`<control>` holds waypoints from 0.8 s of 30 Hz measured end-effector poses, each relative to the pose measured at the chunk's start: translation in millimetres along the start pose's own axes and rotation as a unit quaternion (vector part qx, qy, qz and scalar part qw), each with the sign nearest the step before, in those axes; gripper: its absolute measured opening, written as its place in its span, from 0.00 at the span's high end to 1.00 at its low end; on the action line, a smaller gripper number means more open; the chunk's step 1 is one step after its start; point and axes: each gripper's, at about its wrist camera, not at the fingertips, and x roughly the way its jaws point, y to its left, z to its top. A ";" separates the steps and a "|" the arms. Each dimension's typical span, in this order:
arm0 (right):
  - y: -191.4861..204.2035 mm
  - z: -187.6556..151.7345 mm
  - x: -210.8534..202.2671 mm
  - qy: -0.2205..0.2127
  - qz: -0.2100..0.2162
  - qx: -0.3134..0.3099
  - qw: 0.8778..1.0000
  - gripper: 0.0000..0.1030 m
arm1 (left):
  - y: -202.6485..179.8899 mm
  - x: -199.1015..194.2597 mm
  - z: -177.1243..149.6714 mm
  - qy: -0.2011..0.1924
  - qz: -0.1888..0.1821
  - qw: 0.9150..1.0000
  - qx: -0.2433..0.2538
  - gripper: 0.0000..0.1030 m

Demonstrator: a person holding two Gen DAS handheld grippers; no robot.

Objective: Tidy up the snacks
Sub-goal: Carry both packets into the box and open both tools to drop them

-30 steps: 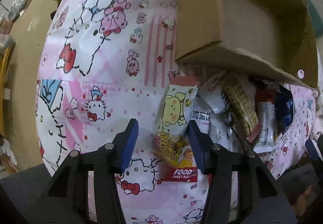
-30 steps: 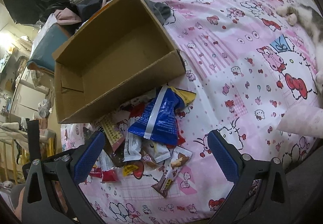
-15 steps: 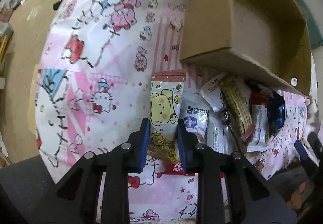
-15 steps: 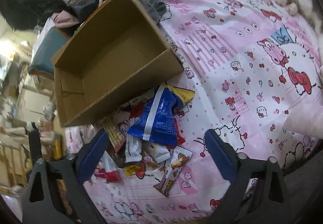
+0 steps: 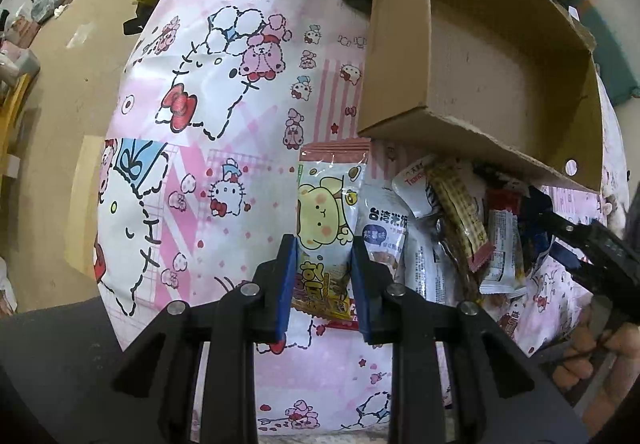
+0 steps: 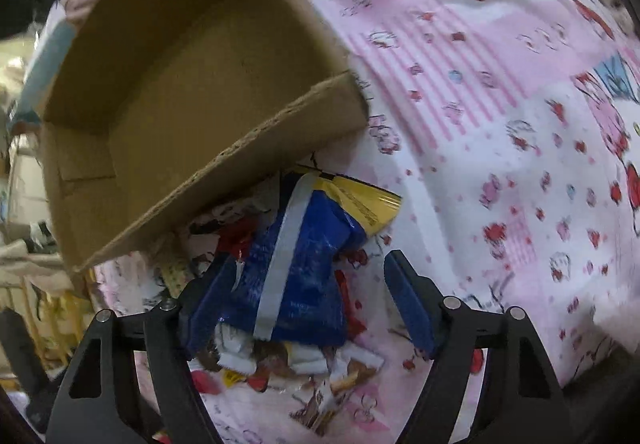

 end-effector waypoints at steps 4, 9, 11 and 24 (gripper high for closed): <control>3.0 1.1 12.0 0.017 0.001 -0.014 1.000 0.51 | 0.0 -1.4 -1.9 -0.003 0.002 1.000 0.004 0.79; 4.9 -13.0 -6.7 0.011 0.019 -0.010 1.000 0.61 | -1.8 -8.9 -4.0 -0.007 -0.007 1.000 0.006 0.78; 4.6 -21.6 -18.5 0.005 0.022 -0.016 1.000 0.61 | -4.5 -17.2 -6.2 -0.017 -0.009 1.000 0.010 0.78; 35.1 -40.4 -86.6 -0.056 0.114 -0.073 0.989 0.61 | -34.3 -79.2 2.0 -0.105 -0.019 0.993 0.058 0.78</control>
